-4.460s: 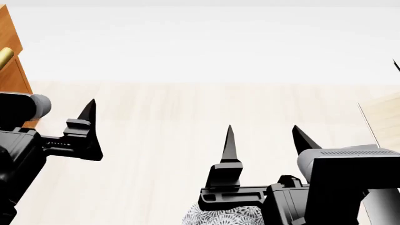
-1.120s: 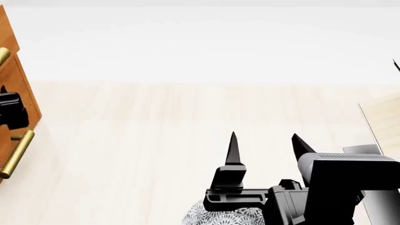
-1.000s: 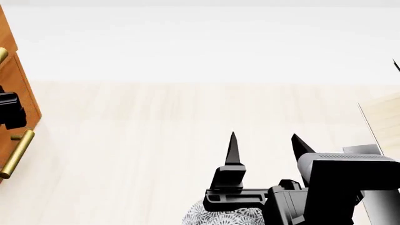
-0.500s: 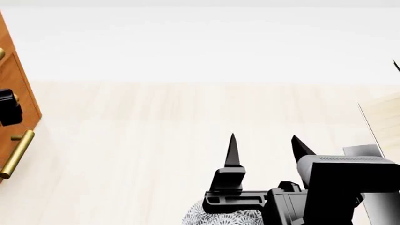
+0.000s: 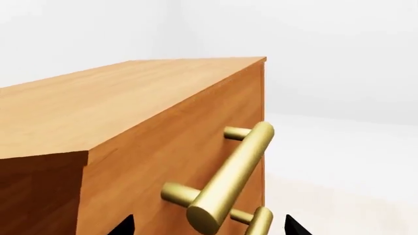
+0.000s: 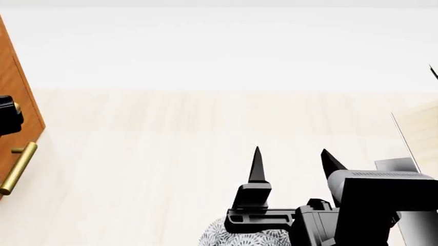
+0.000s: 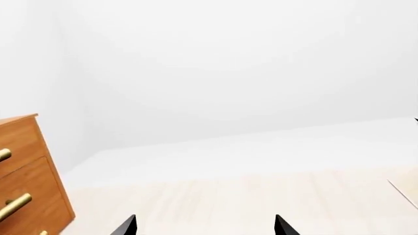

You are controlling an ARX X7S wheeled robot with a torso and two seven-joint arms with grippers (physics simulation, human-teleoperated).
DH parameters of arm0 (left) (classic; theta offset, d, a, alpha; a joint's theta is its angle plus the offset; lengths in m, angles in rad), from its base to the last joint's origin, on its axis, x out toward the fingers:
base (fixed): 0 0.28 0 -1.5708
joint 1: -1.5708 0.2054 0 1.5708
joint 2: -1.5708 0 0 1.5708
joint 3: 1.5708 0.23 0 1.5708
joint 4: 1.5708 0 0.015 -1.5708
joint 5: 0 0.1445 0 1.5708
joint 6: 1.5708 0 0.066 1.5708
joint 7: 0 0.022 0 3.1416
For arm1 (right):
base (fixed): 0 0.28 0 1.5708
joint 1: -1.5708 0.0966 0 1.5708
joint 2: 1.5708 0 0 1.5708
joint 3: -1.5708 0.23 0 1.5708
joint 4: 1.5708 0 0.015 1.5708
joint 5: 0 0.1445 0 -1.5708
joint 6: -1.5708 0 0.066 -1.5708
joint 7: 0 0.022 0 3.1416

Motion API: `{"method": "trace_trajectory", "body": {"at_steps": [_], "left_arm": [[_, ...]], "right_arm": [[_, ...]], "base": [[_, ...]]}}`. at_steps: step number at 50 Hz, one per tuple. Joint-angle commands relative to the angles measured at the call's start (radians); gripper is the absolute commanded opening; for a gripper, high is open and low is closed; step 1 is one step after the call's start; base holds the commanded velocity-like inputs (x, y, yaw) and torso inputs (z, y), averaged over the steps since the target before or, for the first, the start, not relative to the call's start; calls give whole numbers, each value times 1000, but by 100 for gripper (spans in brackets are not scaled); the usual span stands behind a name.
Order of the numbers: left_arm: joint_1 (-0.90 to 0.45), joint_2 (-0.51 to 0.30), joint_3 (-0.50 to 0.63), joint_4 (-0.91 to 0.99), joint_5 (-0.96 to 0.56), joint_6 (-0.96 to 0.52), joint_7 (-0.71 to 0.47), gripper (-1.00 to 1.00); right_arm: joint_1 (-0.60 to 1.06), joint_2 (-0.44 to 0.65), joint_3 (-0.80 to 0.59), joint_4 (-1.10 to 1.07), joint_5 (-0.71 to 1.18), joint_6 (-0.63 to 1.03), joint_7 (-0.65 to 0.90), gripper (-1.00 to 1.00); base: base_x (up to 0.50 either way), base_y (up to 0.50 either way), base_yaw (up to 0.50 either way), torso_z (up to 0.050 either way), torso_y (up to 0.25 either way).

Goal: Close the top drawer of the cabinet and put the bowl on top of it.

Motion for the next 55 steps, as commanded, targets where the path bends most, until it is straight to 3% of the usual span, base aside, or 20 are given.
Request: {"method": "trace_trajectory", "body": {"at_steps": [1,8,25,46,55], "left_arm": [[-12,-34,0,-77,-30,48,-27,100],[9,-34,5,-26,-38,25,-22,100],[141,-33,7,357,-151,-173,26,100],[277,-29,45,739,-238,-308,24,100],[297,-24,62,811,-276,-360,30,100]], "right_arm": [[-5,4,0,13,-2,-12,-4,100],[-8,6,-3,8,0,-15,-1,100],[-8,8,-14,17,-3,-26,0,100],[-22,21,-9,0,8,-35,4,100],[-16,26,-16,1,10,-29,10,100]], "base": [[0,4,3,0,0],[4,4,3,0,0],[0,0,0,0,0],[0,0,0,0,0],[0,0,0,0,0]]}}
